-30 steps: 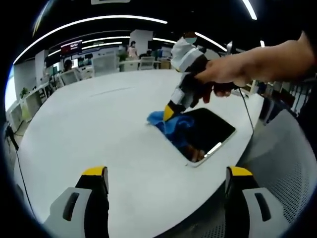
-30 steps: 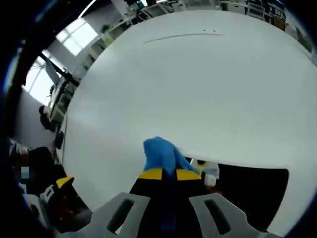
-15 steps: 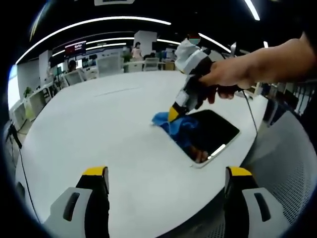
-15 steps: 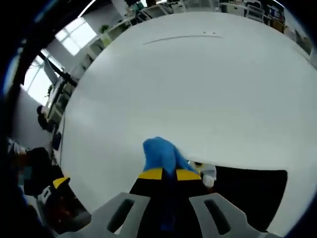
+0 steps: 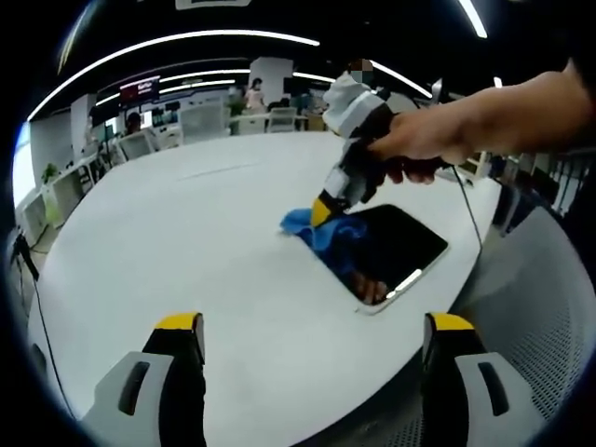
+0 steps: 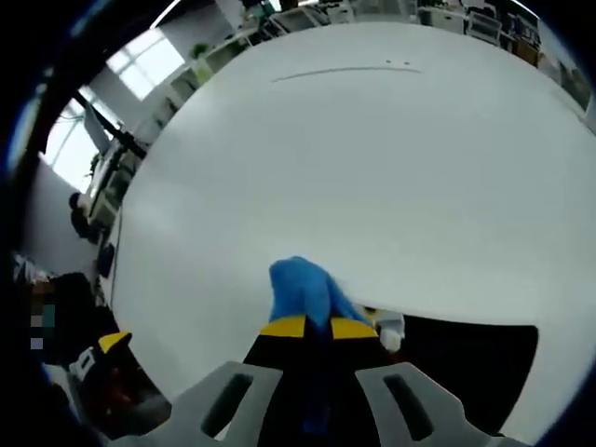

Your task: Wipe the mirror surface with the cleaning cloth until all visible marks leave the cleaned area.

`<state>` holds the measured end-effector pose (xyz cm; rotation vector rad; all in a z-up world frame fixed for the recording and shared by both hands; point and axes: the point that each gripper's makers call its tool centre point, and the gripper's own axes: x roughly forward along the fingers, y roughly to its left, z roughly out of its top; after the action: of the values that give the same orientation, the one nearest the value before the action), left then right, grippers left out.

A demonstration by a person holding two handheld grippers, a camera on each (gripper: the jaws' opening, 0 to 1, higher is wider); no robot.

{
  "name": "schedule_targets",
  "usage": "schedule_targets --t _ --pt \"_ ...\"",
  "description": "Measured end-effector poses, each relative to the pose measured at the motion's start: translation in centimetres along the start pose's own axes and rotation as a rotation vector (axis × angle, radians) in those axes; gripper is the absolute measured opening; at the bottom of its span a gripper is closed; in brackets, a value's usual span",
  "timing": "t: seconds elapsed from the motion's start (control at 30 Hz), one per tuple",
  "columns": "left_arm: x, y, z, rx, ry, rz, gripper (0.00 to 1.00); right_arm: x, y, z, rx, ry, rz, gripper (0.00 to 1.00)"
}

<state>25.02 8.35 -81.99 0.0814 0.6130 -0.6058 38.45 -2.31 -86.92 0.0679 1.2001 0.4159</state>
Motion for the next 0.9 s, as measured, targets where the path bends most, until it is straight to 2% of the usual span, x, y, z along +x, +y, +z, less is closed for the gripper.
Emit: schedule_targets --t 0.2,0.37,0.9 --pt "0.0 -0.1 0.0 0.003 0.000 -0.004 0.97 -0.1 0.0 -0.1 -0.046 -0.008 0.007 0.02" --pt "-0.1 -0.2 -0.1 0.010 0.009 -0.005 0.97 -0.1 -0.2 0.0 -0.007 0.002 0.007 0.02" --pt "-0.2 -0.1 -0.1 -0.010 0.012 0.001 0.99 -0.5 -2.2 0.0 -0.019 0.017 -0.008 0.02"
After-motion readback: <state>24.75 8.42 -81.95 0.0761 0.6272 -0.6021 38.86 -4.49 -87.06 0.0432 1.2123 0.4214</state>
